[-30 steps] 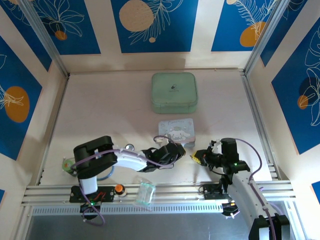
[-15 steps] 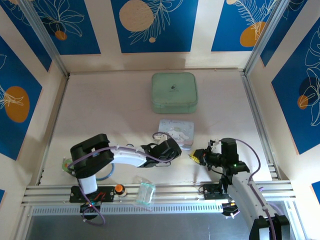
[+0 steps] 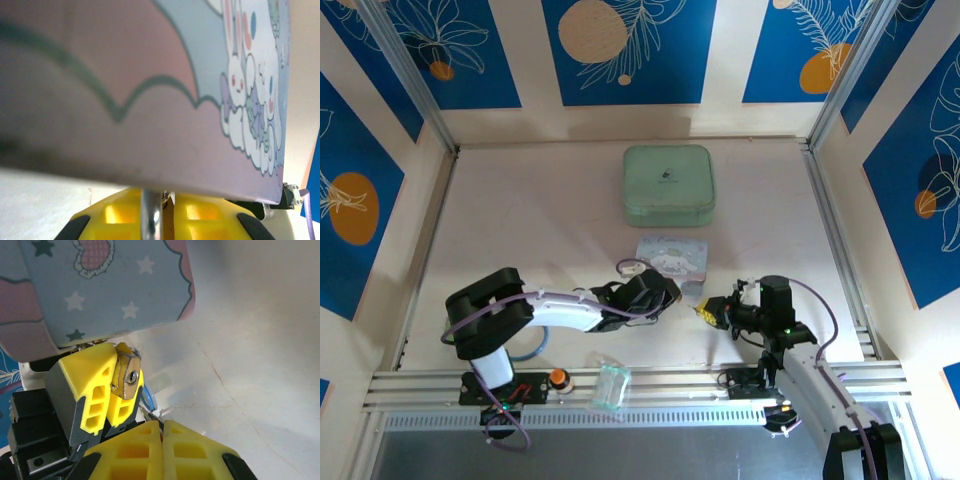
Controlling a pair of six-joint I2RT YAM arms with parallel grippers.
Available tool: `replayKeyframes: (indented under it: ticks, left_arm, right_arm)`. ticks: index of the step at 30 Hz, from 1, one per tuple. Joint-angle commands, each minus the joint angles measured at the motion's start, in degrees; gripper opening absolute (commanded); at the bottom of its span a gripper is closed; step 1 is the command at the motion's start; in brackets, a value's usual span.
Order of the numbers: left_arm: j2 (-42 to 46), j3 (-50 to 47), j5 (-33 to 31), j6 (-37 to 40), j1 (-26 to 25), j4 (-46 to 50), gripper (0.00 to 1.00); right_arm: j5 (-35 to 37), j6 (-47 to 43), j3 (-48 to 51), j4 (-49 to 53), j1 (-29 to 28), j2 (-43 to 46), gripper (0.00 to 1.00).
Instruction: Unlock the padlock with the key
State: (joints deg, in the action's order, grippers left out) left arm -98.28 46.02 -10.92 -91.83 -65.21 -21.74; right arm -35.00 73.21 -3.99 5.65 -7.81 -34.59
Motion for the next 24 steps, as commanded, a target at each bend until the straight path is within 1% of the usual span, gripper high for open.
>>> replayKeyframes:
  ticks: [1,5,6,13,17,20,24]
  left_arm:
    - [2.5,-0.4,0.6,-2.1,0.5,-6.1,0.00]
    - [2.4,-0.6,1.3,-3.0,0.5,-8.1,0.00]
    - [2.5,-0.7,1.3,-3.1,0.5,-8.2,0.00]
    - [3.0,-0.1,1.8,-3.3,0.5,-8.1,0.00]
    - [2.9,0.3,2.0,-3.3,0.5,-7.9,0.00]
    - [2.5,0.0,2.3,-4.1,0.5,-9.3,0.00]
    - [3.0,1.3,2.1,-2.9,0.3,-7.7,0.00]
  right_arm:
    - [-1.7,2.6,0.5,-3.6,-0.3,-0.5,0.00]
    - [-0.6,4.7,0.8,-6.1,-0.2,-0.4,0.00]
    - [-0.3,5.1,2.4,-6.5,-0.1,-0.3,0.00]
    - [0.8,5.7,1.6,-7.5,-0.4,-1.1,0.00]
    - [1.1,6.7,1.5,-9.9,-0.5,-1.8,0.00]
    - [1.7,6.8,1.5,-10.0,-0.8,-1.9,0.00]
    - [1.9,6.8,1.5,-10.7,-1.3,-2.6,0.00]
